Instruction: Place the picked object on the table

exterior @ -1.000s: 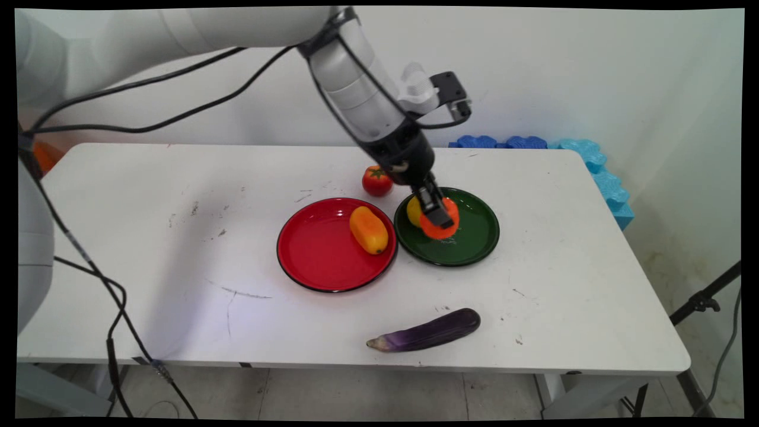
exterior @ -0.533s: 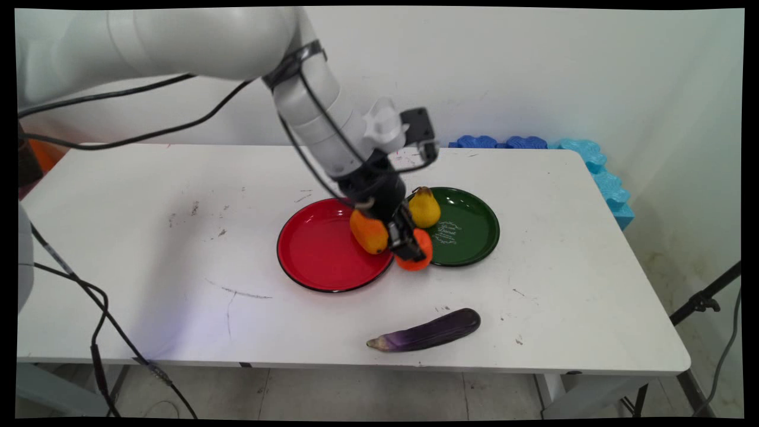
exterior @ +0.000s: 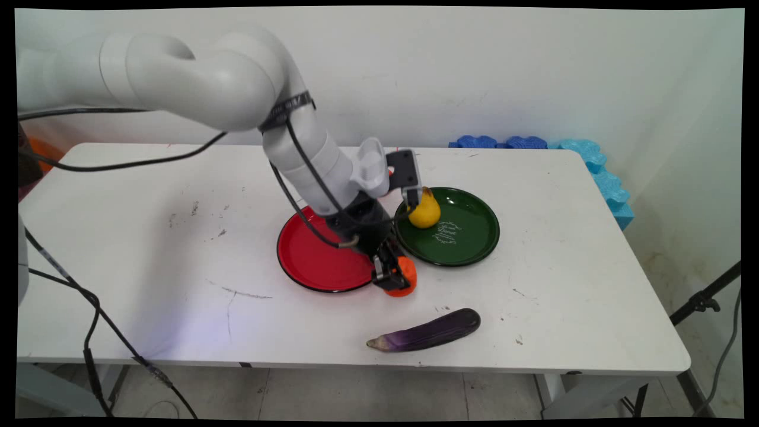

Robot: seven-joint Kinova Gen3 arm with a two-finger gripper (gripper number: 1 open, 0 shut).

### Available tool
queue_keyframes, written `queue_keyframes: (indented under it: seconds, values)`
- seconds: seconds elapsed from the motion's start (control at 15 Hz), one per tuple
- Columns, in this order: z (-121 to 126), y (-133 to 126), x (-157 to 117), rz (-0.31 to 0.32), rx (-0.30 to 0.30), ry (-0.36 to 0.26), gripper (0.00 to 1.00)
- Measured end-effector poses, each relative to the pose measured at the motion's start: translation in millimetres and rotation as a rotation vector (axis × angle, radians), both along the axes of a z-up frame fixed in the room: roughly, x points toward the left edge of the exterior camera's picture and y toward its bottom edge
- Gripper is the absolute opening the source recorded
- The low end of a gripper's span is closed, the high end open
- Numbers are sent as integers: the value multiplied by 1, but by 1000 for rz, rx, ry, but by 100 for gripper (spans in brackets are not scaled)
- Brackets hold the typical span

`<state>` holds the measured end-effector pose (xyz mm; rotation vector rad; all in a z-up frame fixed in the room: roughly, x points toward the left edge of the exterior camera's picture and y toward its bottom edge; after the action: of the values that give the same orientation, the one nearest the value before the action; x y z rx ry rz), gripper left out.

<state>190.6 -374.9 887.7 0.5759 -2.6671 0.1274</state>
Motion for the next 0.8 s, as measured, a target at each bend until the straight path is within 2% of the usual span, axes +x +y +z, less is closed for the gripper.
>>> queue_keyframes:
  seconds: [0.4, 0.8]
  values:
    - [-24, 5, -1, -3, -22, 10, 0]
    - [-47, -2, -5, 12, -52, 30, 0]
